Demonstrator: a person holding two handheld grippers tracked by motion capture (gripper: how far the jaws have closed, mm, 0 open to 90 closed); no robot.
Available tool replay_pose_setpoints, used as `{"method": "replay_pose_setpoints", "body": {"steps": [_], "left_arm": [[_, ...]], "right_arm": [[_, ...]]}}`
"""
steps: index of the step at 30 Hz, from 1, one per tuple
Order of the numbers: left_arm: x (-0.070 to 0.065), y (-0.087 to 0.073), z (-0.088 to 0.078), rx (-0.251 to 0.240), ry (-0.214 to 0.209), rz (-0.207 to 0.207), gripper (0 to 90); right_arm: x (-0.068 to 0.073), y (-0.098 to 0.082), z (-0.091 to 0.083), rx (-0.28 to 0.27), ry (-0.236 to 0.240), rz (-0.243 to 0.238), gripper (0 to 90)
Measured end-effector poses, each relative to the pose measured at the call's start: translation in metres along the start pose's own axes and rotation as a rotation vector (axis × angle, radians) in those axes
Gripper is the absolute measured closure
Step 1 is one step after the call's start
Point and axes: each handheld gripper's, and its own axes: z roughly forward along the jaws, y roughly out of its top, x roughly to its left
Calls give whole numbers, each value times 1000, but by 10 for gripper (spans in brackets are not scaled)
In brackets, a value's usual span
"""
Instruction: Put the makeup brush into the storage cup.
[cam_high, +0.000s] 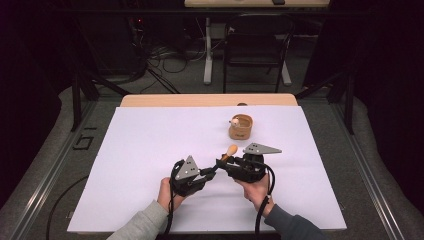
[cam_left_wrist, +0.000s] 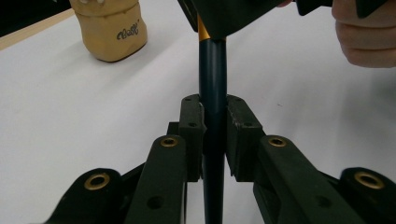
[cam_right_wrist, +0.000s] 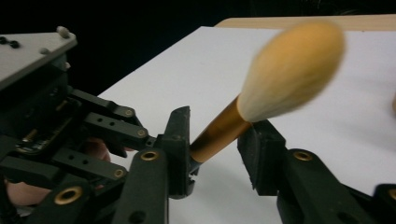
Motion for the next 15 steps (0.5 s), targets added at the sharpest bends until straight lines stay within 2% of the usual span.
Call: {"method": "replay_pose_setpoints", "body": {"steps": [4,7,12,13,15], "left_arm": [[-2,0,2,3,-2,2,786],[-2,1,0,-7,-7,9,785],[-2,2,-2,-30,-16,11,771],[-1,2,-2,-34,-26,9,748],[-2,3,-1,-20,-18,0,664]], "right_arm": [[4,1,-1,-12,28,-17,741],[6,2,-2,-28,74,-30,776],[11,6,-5,-33,78,-68,780],[11,7,-6,-37,83,-76,781],[13,9,-8,-39,77,-90,781]]}}
